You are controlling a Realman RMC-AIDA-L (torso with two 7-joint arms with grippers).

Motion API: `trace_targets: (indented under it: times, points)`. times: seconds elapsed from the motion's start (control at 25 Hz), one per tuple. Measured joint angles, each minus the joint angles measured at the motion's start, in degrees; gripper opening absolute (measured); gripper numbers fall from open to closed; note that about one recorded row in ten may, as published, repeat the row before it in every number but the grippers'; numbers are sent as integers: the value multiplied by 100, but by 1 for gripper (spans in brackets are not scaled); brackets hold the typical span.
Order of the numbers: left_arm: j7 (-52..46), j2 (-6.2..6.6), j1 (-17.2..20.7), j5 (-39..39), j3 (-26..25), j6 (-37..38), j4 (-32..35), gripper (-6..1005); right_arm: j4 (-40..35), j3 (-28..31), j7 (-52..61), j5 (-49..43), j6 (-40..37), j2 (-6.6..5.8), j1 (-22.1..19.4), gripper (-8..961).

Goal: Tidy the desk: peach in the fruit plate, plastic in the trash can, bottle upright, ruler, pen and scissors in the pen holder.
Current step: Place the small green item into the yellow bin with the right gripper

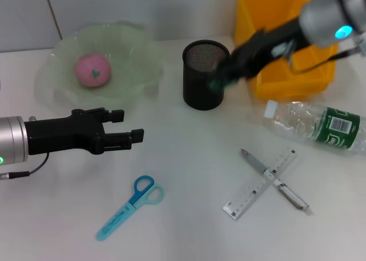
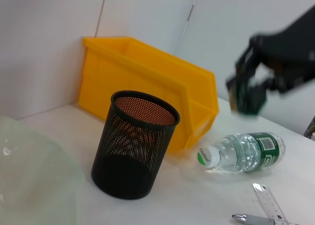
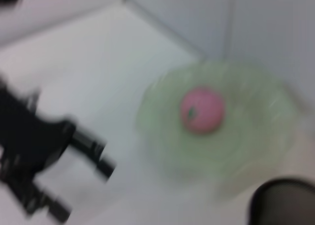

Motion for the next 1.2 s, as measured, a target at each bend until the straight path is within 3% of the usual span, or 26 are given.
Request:
trace_targets:
  times: [0.28, 0.52, 0.76, 0.92, 1.2]
  points:
    - [-8, 5, 1, 0, 0, 18, 5, 816, -336, 1023, 9, 483, 600, -89, -251, 236]
    - [-18, 4, 1, 0, 0, 20, 7, 816, 79, 1070, 158, 216, 2021, -90, -357, 175]
    - [-28, -6, -13, 0, 0, 5, 7, 816, 747, 1052, 473, -487, 2665, -151, -153, 138]
    - [-34, -15, -21, 0, 0, -5, 7, 816, 1071, 1054, 654, -729, 2921, -215, -51, 180]
    - [-37, -9, -26, 0, 0, -9, 6, 816, 1103, 1001, 671, -735, 2964, -220, -45, 254]
